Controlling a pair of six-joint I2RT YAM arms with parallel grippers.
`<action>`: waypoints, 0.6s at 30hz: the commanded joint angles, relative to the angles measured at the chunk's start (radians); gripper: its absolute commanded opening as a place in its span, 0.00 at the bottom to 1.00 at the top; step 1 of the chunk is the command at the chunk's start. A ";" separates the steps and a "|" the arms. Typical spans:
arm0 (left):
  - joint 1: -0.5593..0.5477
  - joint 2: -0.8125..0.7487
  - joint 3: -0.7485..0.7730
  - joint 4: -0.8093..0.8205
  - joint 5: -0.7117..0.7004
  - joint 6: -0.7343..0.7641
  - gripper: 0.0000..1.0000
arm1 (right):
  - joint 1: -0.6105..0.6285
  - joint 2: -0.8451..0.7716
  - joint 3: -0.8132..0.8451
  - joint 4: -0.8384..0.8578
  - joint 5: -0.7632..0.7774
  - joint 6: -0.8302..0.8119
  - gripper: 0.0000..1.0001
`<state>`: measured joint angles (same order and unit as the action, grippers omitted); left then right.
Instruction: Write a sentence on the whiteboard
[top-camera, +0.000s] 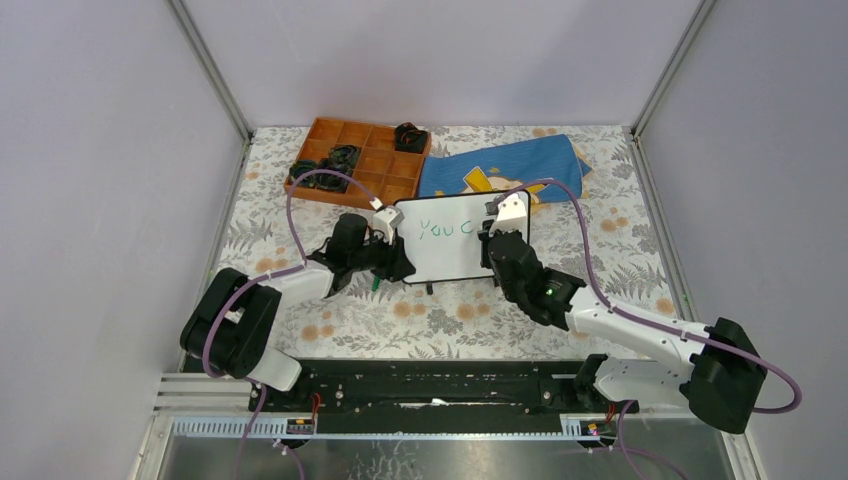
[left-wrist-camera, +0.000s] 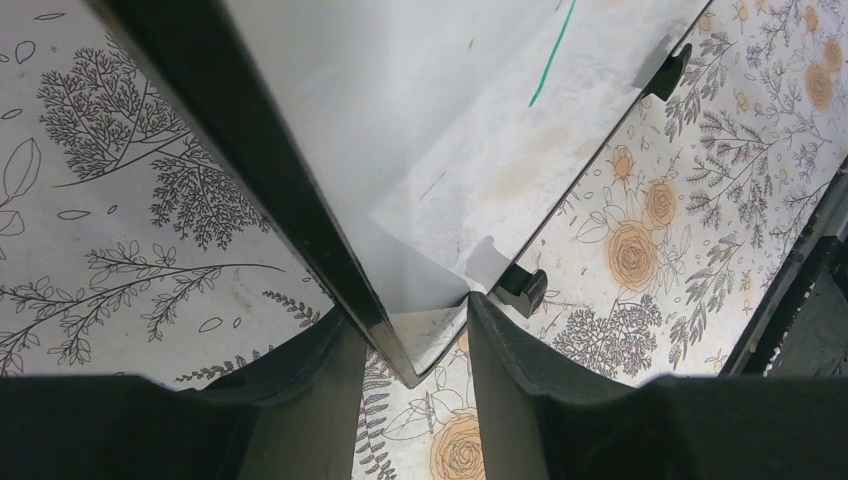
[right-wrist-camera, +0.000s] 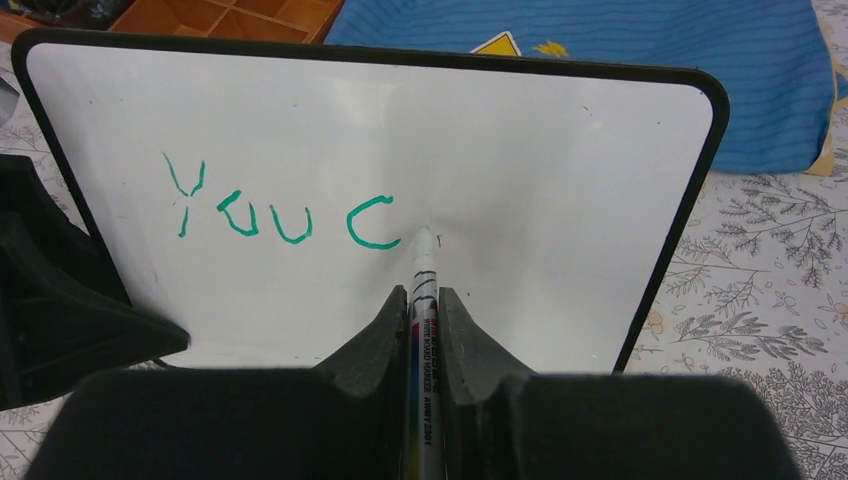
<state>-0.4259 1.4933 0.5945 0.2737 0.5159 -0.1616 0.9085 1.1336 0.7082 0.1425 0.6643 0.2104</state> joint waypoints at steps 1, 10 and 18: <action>-0.010 -0.008 0.036 -0.012 -0.021 0.028 0.47 | -0.016 0.009 0.007 0.036 0.017 0.006 0.00; -0.009 -0.008 0.037 -0.015 -0.024 0.028 0.47 | -0.028 0.032 0.017 0.053 0.016 0.010 0.00; -0.011 -0.006 0.038 -0.018 -0.025 0.030 0.47 | -0.031 0.047 0.031 0.060 -0.006 0.004 0.00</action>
<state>-0.4313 1.4933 0.5945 0.2718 0.5114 -0.1570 0.8879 1.1770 0.7082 0.1513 0.6624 0.2108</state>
